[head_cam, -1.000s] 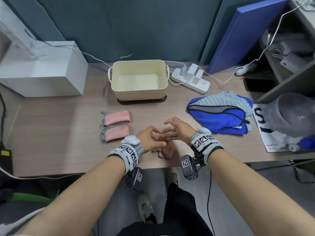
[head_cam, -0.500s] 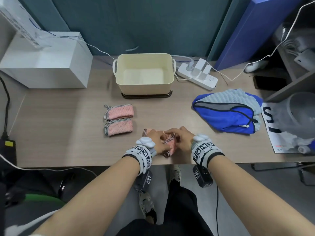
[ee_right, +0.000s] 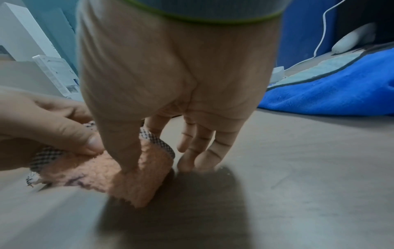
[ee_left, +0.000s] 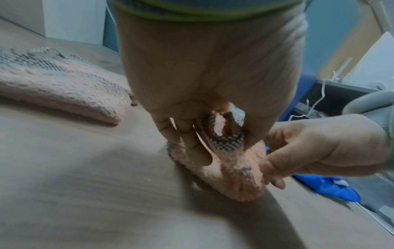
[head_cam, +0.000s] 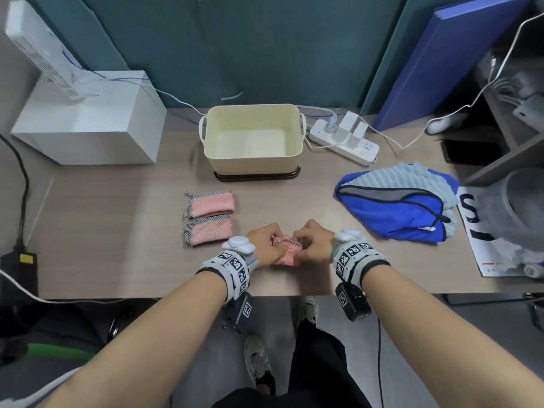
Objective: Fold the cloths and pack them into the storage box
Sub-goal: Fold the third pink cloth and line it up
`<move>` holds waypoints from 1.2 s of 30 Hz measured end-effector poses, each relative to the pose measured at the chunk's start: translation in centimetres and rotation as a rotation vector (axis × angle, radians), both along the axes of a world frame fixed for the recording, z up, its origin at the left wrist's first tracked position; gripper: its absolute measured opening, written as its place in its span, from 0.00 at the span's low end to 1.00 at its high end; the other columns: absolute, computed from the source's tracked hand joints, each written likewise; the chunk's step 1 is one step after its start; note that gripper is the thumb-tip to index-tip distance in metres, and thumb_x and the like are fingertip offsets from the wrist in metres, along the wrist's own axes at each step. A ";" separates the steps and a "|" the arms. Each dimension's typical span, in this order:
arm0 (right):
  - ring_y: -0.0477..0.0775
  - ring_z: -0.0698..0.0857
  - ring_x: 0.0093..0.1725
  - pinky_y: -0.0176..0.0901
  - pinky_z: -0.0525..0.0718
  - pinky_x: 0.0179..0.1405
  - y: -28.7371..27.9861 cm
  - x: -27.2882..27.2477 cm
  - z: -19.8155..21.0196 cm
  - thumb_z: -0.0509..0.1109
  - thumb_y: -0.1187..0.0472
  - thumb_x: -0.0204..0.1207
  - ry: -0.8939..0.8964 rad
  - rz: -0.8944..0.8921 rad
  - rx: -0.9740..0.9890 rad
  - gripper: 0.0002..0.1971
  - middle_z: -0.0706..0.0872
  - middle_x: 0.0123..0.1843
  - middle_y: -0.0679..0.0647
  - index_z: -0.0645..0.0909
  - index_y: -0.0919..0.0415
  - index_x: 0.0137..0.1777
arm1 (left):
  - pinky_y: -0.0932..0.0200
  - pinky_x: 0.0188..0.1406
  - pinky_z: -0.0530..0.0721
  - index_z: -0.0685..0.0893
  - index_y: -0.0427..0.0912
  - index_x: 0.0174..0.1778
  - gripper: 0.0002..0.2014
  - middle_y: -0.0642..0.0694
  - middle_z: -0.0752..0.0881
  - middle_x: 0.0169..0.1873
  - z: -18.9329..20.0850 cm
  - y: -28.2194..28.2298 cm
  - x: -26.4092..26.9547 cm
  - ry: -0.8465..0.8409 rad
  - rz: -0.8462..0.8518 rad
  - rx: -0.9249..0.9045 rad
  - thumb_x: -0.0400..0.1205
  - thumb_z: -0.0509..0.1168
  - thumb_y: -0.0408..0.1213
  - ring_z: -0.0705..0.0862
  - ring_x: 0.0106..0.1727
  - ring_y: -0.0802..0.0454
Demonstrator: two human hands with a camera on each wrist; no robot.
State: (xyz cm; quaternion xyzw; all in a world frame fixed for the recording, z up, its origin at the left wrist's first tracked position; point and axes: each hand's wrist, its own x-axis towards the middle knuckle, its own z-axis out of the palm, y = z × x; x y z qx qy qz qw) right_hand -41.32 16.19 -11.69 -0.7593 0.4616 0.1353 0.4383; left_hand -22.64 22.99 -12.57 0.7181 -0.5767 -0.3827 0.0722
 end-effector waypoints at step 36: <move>0.49 0.82 0.36 0.30 0.77 0.32 0.3 3.4 -0.5 0.76 0.62 0.76 -0.061 -0.128 0.078 0.12 0.83 0.36 0.45 0.76 0.46 0.39 | 0.53 0.34 0.80 0.72 0.56 0.47 0.16 0.48 0.85 0.33 -2.5 3.4 3.8 0.030 0.157 0.018 0.73 0.72 0.53 0.84 0.36 0.43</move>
